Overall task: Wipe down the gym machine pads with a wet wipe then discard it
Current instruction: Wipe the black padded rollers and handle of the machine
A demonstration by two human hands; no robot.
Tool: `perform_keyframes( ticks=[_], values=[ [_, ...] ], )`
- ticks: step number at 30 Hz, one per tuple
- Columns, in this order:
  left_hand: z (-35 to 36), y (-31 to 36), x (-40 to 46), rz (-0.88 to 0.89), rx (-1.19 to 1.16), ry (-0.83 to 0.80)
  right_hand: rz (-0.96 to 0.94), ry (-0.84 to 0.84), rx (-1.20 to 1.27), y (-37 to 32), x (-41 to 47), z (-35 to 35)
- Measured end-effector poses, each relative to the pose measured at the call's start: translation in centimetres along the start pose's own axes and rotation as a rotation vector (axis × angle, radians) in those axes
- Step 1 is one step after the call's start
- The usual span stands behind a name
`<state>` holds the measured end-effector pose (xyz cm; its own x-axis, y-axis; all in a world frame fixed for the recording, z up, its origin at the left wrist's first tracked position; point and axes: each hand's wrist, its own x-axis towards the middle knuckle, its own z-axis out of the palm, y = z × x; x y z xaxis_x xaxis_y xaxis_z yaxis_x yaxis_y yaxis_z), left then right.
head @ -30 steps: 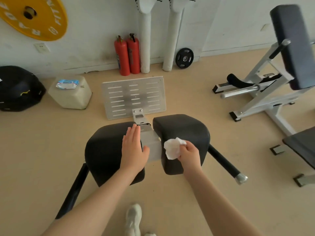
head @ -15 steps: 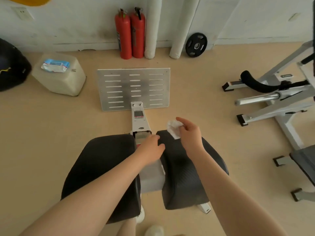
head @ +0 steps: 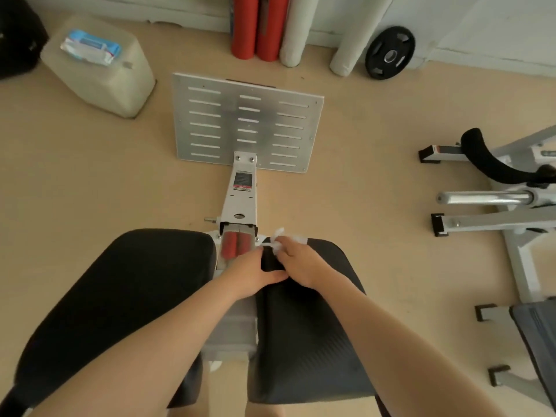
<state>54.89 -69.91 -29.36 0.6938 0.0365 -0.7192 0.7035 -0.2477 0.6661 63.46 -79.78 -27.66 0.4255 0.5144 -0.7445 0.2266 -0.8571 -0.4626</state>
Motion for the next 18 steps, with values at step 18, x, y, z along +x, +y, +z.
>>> perform_keyframes(
  ticks=[18],
  values=[
    [0.4, 0.4, -0.5, -0.141, -0.203, -0.067, 0.069, -0.006, -0.223, 5.8, 1.6, -2.0]
  ],
)
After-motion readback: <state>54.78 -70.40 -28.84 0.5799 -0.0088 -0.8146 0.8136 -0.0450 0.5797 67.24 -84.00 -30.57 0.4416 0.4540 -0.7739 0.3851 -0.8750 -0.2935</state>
